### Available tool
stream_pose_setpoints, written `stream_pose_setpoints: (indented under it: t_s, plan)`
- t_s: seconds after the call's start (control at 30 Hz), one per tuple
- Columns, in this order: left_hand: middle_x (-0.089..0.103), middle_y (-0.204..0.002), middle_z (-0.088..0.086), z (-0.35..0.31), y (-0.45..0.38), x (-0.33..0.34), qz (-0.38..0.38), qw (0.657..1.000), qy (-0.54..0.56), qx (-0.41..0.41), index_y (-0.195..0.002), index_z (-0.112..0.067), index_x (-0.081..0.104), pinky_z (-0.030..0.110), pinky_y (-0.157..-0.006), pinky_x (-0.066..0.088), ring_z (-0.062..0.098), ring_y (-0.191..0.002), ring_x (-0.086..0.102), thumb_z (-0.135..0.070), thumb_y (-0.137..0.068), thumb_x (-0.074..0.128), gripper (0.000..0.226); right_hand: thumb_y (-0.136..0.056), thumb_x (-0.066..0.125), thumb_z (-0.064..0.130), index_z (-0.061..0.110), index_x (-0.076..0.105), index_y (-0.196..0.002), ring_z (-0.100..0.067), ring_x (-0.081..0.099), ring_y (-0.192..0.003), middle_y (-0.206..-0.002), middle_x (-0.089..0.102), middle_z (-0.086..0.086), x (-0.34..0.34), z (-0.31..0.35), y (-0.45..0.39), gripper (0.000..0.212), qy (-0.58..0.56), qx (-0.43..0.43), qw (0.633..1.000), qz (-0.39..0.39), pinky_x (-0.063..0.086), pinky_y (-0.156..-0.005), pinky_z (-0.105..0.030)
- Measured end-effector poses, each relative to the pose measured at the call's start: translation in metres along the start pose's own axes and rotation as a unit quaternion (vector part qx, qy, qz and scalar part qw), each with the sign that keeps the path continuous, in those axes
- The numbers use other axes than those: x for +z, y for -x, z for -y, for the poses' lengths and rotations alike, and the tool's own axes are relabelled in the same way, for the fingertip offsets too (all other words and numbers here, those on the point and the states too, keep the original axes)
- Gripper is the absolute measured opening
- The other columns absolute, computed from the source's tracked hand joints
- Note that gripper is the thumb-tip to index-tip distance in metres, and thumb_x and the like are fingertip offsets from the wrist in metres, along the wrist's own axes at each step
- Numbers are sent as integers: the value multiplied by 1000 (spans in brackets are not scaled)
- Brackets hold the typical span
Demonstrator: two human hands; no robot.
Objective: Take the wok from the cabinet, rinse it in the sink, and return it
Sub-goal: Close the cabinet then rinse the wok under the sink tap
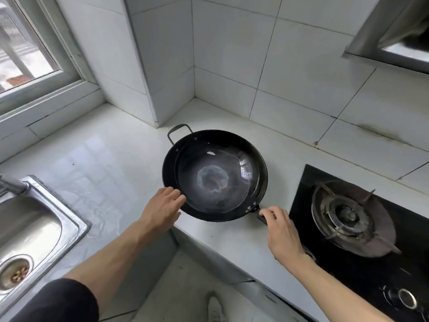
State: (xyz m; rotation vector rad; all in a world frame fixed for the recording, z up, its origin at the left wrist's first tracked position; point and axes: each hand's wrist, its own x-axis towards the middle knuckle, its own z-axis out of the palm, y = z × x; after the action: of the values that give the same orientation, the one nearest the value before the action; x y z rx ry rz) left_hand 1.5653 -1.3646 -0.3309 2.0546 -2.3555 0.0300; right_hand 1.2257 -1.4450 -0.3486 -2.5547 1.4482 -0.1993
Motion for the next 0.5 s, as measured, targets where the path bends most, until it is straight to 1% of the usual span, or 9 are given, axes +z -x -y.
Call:
stream_pose_setpoints:
  t_s: [0.1,0.2,0.27,0.37,0.43,0.5]
  plan:
    - [51,-77,-1,4,0,7,-3,1000,10,14,-82,-14,53,34,-64,47,23,-68,48,-18,-57,88,43,-55,59,-23,19,53,-110,-22,48,-89,-103,49,0,1,-3,-3,69,6,4,1000,1,48,-62,-34]
    - [48,-73,-1,3,-3,13,-41,999,21,-1,-77,-14,51,34,-59,44,22,-66,43,-4,-67,78,31,-56,56,-24,19,51,-109,-22,47,-89,-102,47,1,2,-9,-7,69,-5,6,1000,13,48,-63,-34]
    - [46,-71,0,3,-5,16,-68,997,24,1,-76,-14,49,34,-57,42,21,-65,40,0,-76,68,24,-57,53,-25,20,49,-110,-21,46,-91,-104,46,2,2,-14,-11,69,-28,7,999,19,49,-66,-34]
    - [46,-75,-1,4,-3,19,-90,996,19,14,-82,-14,48,34,-61,43,20,-68,39,-11,-93,50,11,-60,52,-25,21,49,-113,-18,45,-94,-107,46,4,-1,-21,-19,71,-45,1,999,24,51,-69,-34]
    - [49,-79,-1,4,-1,17,-93,995,13,15,-85,-14,51,32,-63,44,20,-70,42,-19,-96,42,15,-62,52,-25,21,50,-115,-19,45,-95,-108,46,3,-6,-25,-26,70,-48,-9,998,28,52,-70,-35]
    - [52,-81,0,3,5,13,-96,995,2,19,-86,-13,54,31,-64,44,20,-71,44,-22,-97,40,20,-65,51,-25,21,50,-117,-19,45,-96,-109,46,4,-12,-26,-31,70,-45,-30,998,36,52,-70,-36]
